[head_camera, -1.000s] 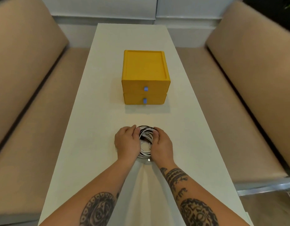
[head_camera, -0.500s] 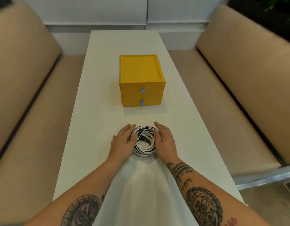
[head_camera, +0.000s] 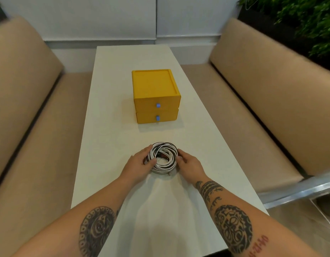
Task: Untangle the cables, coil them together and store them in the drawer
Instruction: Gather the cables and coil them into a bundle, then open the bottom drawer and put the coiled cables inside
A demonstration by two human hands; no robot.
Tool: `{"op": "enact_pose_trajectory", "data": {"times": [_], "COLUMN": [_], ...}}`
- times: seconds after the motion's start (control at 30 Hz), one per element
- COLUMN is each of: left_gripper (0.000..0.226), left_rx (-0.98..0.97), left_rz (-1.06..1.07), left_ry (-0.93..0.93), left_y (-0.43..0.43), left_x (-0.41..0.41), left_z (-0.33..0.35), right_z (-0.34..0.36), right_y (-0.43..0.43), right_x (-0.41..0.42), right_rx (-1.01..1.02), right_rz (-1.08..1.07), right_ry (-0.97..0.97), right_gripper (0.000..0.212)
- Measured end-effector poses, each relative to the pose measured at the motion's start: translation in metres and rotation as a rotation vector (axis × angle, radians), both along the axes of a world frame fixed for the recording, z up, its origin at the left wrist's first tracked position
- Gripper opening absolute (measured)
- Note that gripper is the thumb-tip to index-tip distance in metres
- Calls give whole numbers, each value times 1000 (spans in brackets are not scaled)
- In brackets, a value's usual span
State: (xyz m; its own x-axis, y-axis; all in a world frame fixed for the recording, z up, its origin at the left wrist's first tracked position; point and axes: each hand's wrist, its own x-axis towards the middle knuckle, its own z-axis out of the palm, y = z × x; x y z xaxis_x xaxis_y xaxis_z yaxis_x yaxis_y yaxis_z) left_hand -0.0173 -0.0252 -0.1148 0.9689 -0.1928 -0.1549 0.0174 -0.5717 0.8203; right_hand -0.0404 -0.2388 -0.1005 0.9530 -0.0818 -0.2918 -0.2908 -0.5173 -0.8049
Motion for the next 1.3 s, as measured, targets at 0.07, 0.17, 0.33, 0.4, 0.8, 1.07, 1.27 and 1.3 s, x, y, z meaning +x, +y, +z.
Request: {"op": "enact_pose_trajectory", "data": {"times": [0.07, 0.17, 0.33, 0.4, 0.8, 1.07, 1.27, 1.3], "left_gripper": [60, 56, 44, 39, 35, 44, 55, 59], "left_rx": [30, 63, 157, 163, 410, 643, 724, 714], "left_rz": [-11, -31, -16, 0, 10, -95, -71, -46], "left_ry": [1, -12, -15, -62, -539, -314, -247, -234], "left_y": [1, 1, 6, 8, 8, -1, 4, 4], "left_x": [-1, 3, 25, 41, 183, 211, 227, 229], "left_z": [1, 7, 25, 35, 96, 101, 110, 111], "right_z": [5, 8, 18, 26, 73, 77, 58, 59], "right_y": [0, -3, -10, -11, 37, 56, 66, 68], "right_x": [-1, 1, 19, 36, 146, 193, 205, 206], "right_rx": [-10, -39, -35, -44, 79, 129, 173, 193], "right_rz": [16, 45, 44, 44, -51, -122, -111, -127], "right_ry": [22, 33, 59, 36, -83, 46, 90, 96], "right_gripper": [44, 46, 48, 43, 35, 44, 33, 30]}}
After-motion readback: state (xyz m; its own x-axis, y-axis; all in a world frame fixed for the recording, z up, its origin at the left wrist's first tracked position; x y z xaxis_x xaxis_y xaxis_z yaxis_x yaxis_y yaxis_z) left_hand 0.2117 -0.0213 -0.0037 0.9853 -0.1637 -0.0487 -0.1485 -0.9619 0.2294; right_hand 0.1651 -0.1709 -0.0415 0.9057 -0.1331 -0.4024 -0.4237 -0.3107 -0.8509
